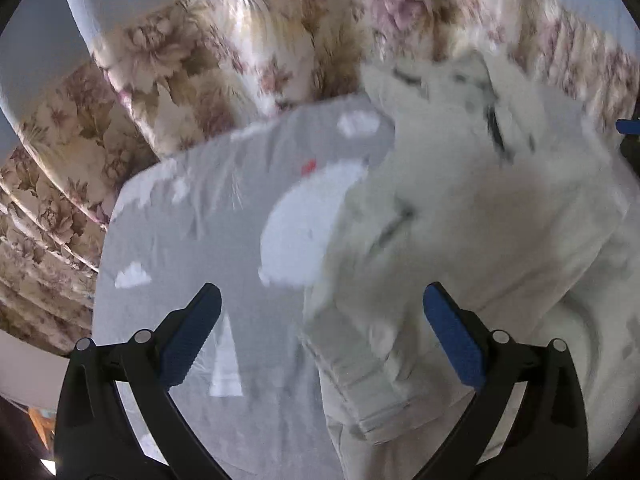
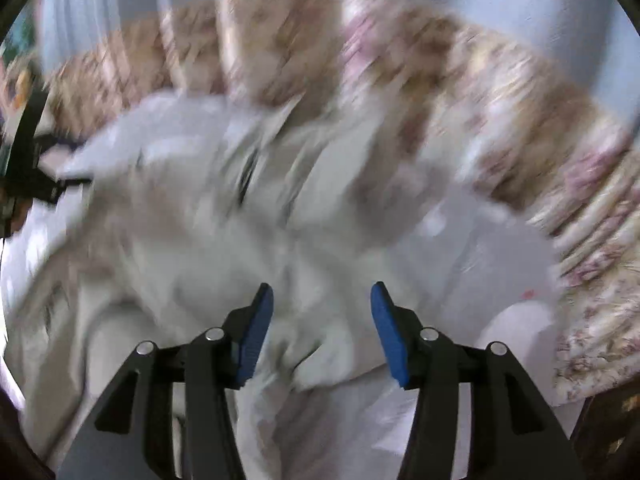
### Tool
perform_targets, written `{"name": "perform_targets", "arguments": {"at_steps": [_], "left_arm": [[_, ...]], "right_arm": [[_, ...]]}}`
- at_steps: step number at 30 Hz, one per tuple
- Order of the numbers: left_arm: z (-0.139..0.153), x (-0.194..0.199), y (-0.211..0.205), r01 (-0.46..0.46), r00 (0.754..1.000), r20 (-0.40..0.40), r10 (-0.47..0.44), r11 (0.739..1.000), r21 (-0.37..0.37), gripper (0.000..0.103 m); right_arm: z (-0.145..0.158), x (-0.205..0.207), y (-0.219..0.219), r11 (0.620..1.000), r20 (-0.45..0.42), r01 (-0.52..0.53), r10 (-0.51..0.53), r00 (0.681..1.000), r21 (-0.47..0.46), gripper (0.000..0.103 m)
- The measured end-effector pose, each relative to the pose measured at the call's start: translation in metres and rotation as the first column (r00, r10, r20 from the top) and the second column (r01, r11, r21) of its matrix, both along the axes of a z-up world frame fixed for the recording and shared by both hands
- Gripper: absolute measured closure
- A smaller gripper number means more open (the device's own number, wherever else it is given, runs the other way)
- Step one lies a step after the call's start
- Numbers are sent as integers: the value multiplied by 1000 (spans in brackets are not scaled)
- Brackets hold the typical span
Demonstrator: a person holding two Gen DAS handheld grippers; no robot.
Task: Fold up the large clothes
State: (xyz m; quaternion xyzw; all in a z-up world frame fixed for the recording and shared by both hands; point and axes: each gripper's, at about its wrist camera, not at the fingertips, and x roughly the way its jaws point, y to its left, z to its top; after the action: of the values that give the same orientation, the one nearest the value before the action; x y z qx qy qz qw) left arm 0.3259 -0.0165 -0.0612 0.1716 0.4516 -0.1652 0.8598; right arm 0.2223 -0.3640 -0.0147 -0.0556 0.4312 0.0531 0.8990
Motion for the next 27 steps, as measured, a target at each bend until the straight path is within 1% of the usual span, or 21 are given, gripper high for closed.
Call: {"name": "perform_targets", "arguments": {"at_steps": [1,2,3,4,5,6,7,8,10,11,12,13,14,16,18,19,20,21,22,23,27], "left_arm": [[10,8,-3,-9,1000,-9,9,1000,-5,3],[25,20,-7,-16,1000,-19,15,1000,-10,3],[40,33,-13,-23,999,-22,23,1000,-7,3],[54,44,-20,-39,999,-15,39,999,0,3],[65,53,-25,-49,999,-2,49,999,4,3],[76,60,-31,-58,998,16,58,998,6,3],[86,67,-37,-63,997,36,63,998,4,3],[98,74,-45,-62,996,59,62,998,-7,3],[108,88,-62,-44,994,95,47,998,-32,3],[107,94,-67,-45,993,105,48,998,-32,3],[101,104,-74,-51,993,105,54,998,-27,3],[89,116,-82,-61,994,84,63,998,-35,3],[78,126,-87,-62,996,54,64,997,-44,3],[50,143,-99,-66,998,-10,66,997,-46,3],[19,162,-116,-65,997,-51,64,998,-6,3],[2,174,-129,-59,996,-64,61,998,27,3],[-8,181,-136,-61,996,-69,64,997,49,3],[-17,189,-145,-62,995,-72,67,996,68,3],[-25,198,-153,-62,995,-76,68,995,83,3],[-32,210,-164,-67,994,-81,74,994,89,3],[-43,246,-198,-76,993,-85,84,993,94,3]], "right_arm": [[17,6,-9,999,21,40,-40,999,-4,52],[41,14,-20,995,57,99,-98,994,-19,51],[57,19,-29,991,81,135,-133,988,-23,51],[79,29,-44,981,115,192,-188,975,-17,51],[93,37,-53,973,139,231,-227,964,-16,51],[113,48,-67,959,171,284,-279,945,-7,51],[125,56,-80,950,189,313,-309,932,9,51],[143,68,-97,936,217,349,-349,912,38,51],[159,87,-119,918,243,387,-397,885,90,51],[160,101,-129,907,235,401,-420,877,125,51],[152,116,-131,902,200,406,-429,881,150,51],[141,130,-128,903,156,397,-422,893,167,51],[122,145,-119,914,114,363,-386,915,182,51],[83,168,-94,936,49,280,-296,954,212,44],[51,184,-75,940,-23,251,-253,967,231,43],[38,191,-67,940,-55,240,-234,971,243,43],[20,200,-58,941,-97,233,-215,972,247,43],[8,205,-53,944,-121,237,-214,969,229,43],[-4,213,-44,952,-144,241,-216,966,187,43],[-7,216,-42,957,-148,239,-216,965,163,43],[-18,231,-28,965,-150,246,-231,961,95,43]]}}
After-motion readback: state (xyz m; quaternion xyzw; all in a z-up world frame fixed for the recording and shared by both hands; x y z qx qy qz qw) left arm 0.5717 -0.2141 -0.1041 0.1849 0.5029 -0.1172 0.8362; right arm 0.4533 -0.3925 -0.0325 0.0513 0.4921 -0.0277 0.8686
